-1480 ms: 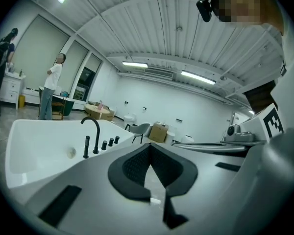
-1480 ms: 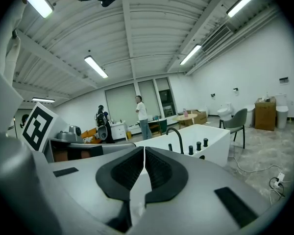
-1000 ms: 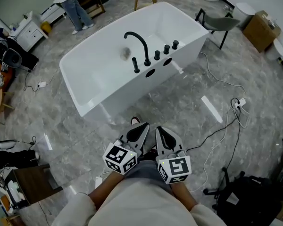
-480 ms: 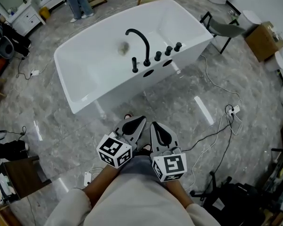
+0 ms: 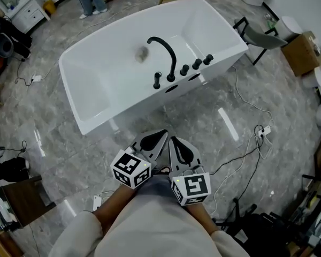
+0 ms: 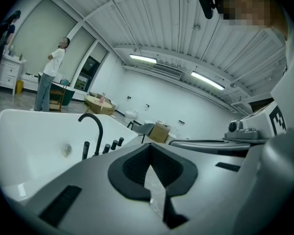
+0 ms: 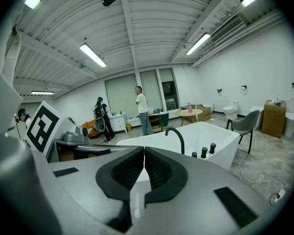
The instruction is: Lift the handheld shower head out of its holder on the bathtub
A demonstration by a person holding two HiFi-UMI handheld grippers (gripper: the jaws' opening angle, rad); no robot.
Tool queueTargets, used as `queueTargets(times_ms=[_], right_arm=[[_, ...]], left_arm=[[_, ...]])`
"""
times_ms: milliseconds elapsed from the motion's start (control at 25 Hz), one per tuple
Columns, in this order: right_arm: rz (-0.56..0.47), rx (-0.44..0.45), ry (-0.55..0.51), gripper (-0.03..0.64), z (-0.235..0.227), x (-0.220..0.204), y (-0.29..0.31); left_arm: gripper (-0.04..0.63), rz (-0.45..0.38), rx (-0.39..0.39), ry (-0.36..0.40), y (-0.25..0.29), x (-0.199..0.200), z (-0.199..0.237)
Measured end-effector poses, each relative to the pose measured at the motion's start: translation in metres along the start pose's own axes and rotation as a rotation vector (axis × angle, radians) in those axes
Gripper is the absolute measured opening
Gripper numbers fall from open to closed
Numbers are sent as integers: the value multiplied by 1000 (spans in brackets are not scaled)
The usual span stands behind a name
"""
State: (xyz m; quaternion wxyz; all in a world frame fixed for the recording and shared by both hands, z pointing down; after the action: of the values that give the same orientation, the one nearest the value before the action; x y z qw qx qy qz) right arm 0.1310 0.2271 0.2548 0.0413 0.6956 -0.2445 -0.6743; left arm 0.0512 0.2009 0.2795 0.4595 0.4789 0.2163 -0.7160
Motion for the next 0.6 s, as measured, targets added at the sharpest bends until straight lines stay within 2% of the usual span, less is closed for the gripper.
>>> queueTargets(times_ms=[240,600], right_arm=[[-15,-9,-9,18,6,27,44],[-63,-35,-34,18,28,65,104]], left_arm=[[5,-14,-10,1,3,31,42],[6,-66,-34,49,-6,80,102]])
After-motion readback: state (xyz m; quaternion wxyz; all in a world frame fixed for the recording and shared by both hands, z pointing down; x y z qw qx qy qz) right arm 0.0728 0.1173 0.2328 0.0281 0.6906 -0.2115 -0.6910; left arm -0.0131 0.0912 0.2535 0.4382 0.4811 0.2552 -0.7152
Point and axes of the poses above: the fingertips, and each gripper's own axes: y forward along the fingers, z to its left, x out of its top, the point moved 5 cm from there along -y, backward along the fingers, and after that the axes turned 12 degrees about -x, right-handed, at the moved point
